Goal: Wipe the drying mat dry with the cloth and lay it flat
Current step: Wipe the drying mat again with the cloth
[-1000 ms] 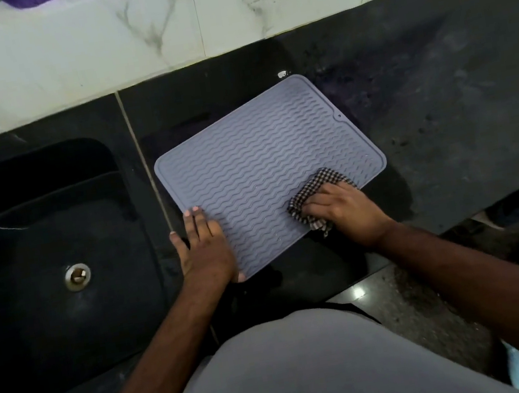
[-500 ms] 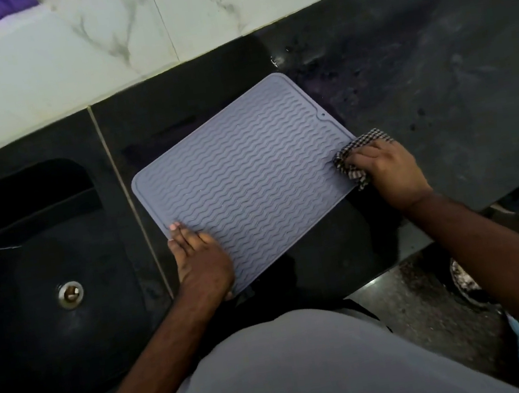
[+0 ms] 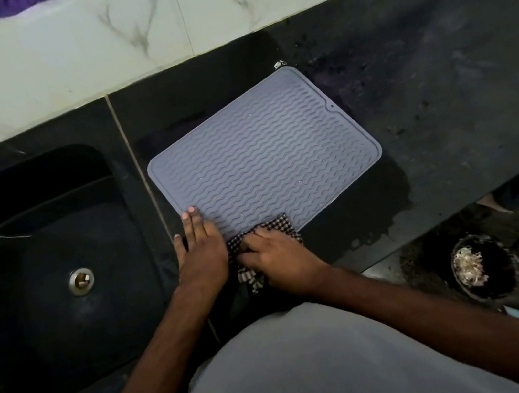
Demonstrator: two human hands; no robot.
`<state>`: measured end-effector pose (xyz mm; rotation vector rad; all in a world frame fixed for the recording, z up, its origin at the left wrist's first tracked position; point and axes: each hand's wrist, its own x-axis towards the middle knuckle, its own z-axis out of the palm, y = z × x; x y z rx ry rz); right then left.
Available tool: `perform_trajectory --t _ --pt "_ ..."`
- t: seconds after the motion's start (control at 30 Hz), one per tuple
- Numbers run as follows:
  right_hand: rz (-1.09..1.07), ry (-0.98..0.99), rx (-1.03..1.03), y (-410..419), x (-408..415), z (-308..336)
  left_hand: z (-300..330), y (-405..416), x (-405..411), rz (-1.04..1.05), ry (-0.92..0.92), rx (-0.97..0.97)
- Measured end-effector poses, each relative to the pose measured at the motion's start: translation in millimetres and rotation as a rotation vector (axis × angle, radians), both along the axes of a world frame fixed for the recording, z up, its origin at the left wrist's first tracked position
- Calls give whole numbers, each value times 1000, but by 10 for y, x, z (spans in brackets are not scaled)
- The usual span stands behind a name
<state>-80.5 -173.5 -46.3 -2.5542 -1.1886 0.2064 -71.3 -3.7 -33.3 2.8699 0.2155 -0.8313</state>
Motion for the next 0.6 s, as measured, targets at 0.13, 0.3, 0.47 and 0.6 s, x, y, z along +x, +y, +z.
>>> perform_trajectory --t 0.13,0.3,0.47,0.6 --pt "78 -172 -79 -89 -43 46 15 97 -109 -2 49 -56" --pt "59 -284 -139 -509 68 53 112 -75 -17 -31 100 90" --pt "-12 -331 -180 -1017 356 53 155 -212 98 -69 190 231" --pt "-32 -319 -198 -1353 591 32 189 -274 133 -56 220 264"
